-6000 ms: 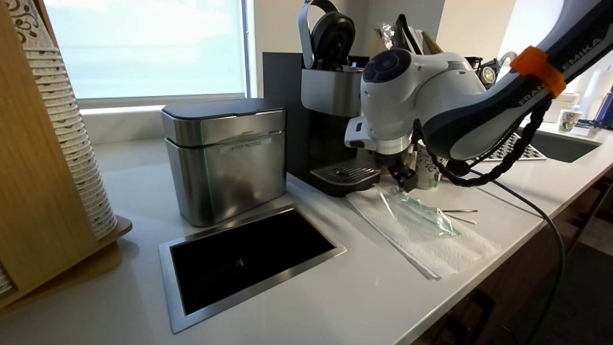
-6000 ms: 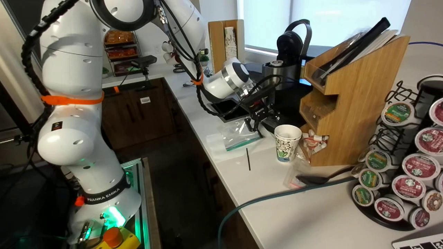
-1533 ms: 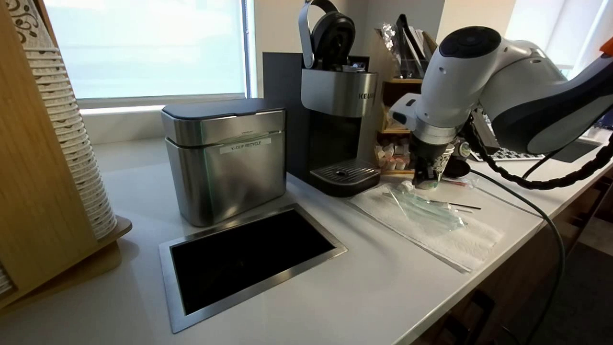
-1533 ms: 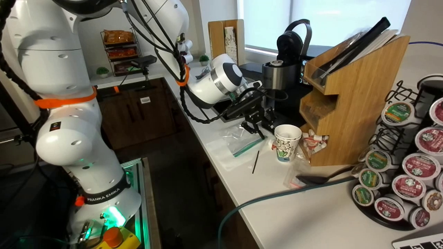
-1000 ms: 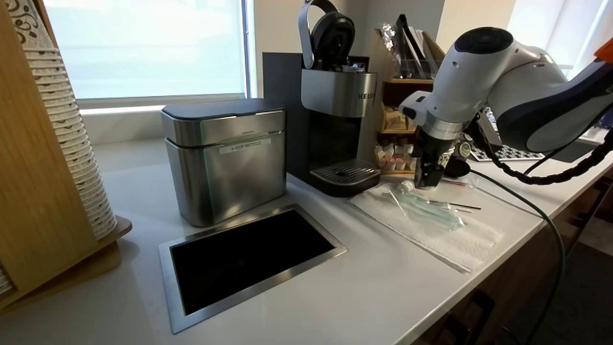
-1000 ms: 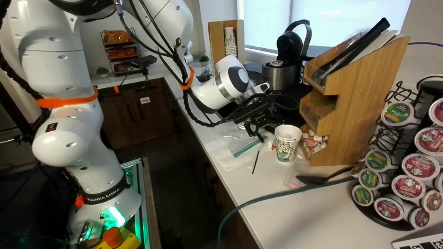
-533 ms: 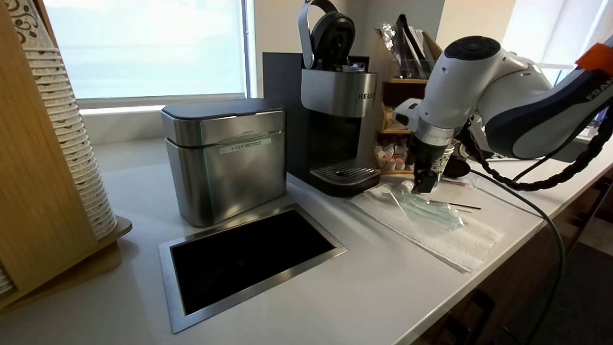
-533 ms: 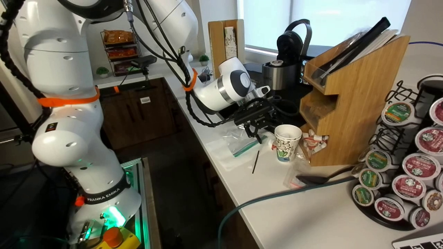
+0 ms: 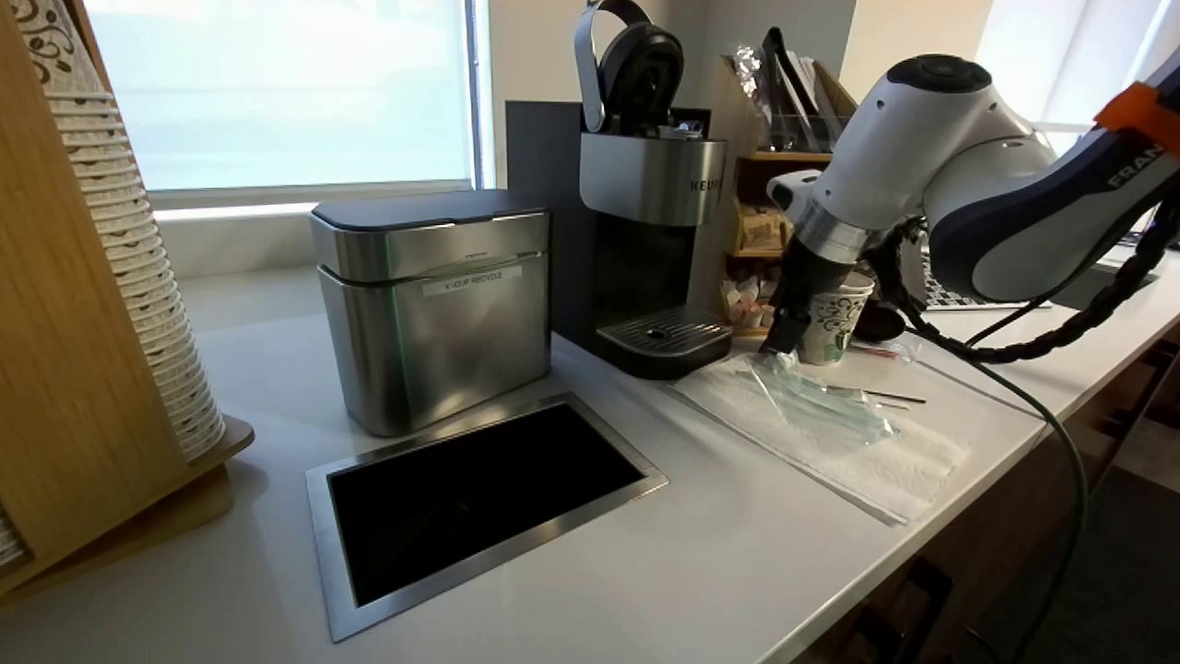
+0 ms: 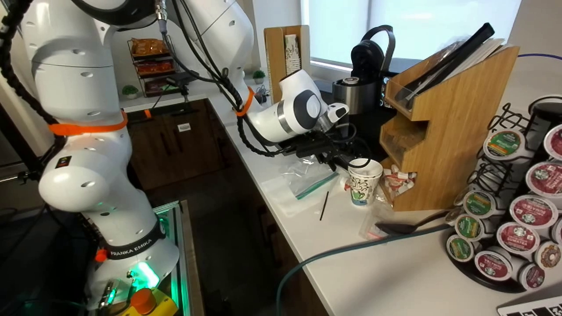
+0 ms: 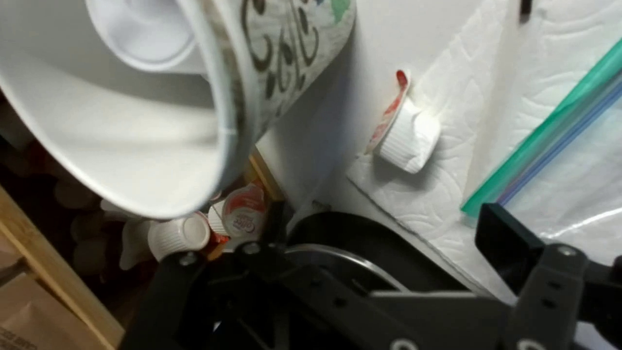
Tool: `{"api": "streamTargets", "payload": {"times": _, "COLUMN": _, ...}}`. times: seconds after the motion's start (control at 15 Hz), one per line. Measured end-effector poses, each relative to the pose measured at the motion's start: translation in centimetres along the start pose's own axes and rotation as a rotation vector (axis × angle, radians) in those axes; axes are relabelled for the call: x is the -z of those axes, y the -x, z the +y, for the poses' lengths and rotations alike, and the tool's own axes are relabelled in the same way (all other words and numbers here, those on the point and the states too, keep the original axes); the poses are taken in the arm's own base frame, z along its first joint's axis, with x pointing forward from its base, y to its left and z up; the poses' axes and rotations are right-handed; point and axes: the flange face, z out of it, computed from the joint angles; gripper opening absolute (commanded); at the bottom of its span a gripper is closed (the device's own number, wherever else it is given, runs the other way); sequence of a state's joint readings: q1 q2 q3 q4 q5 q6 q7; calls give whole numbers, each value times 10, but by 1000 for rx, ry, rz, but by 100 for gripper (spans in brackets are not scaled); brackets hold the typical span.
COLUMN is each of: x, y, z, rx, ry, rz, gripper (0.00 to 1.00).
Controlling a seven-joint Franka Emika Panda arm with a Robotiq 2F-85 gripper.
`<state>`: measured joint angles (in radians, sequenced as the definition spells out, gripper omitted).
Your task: Put the coffee pods from the counter inside the two stacked coffee cups.
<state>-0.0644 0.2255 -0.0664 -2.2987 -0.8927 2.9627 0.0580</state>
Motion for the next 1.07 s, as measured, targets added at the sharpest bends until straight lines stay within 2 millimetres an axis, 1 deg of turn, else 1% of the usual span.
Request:
{"api": "streamTargets", "payload": {"times": 0.2, "x": -5, "y": 3, "z": 2, "rx": -81, "ry": -21, "rz": 18, "gripper": 78}}
{"api": "streamTargets", "payload": {"times": 0.27, "x": -8, "y": 4, "z": 2, "rx": -103, "ry": -28, "rz": 15, "gripper": 79}}
{"api": "streamTargets", "payload": {"times": 0.33, "x": -11, "y": 6, "z": 1, "rx": -123, "ry": -36, "rz": 10, "gripper": 72}}
{"api": "streamTargets", "payload": {"times": 0.4, "x": -13, "y": 7, "z": 1, "rx": -142, "ry": -42, "rz": 5, "gripper": 72}}
{"api": "streamTargets", "payload": {"times": 0.47, "x": -15, "y": 8, "z": 0, "rx": -157, "ry": -47, "rz": 1, "gripper": 67}}
{"api": "streamTargets", "payload": {"times": 0.53, "x": -17, "y": 9, "z": 0, "rx": -168, "ry": -51, "rz": -2, "gripper": 54}}
{"api": "streamTargets", "payload": {"times": 0.67, "x": -19, "y": 10, "z": -1, "rx": -188, "ry": -58, "rz": -6, "gripper": 54}}
{"api": "streamTargets", "payload": {"times": 0.73, "x": -20, "y": 10, "z": -1, "rx": -196, "ry": -60, "rz": -8, "gripper": 47}}
{"api": "streamTargets", "payload": {"times": 0.8, "x": -21, "y": 11, "z": 0, "rx": -206, "ry": -61, "rz": -9, "gripper": 49}}
{"api": "streamTargets", "payload": {"times": 0.87, "x": -21, "y": 11, "z": 0, "rx": -219, "ry": -62, "rz": -10, "gripper": 43}}
{"api": "streamTargets", "payload": {"times": 0.93, "x": -21, "y": 11, "z": 0, "rx": -230, "ry": -63, "rz": -11, "gripper": 41}}
{"api": "streamTargets", "payload": {"times": 1.0, "x": -21, "y": 12, "z": 1, "rx": -243, "ry": -63, "rz": -11, "gripper": 50}}
{"api": "streamTargets", "payload": {"times": 1.07, "x": -21, "y": 12, "z": 1, "rx": -256, "ry": -63, "rz": -12, "gripper": 42}}
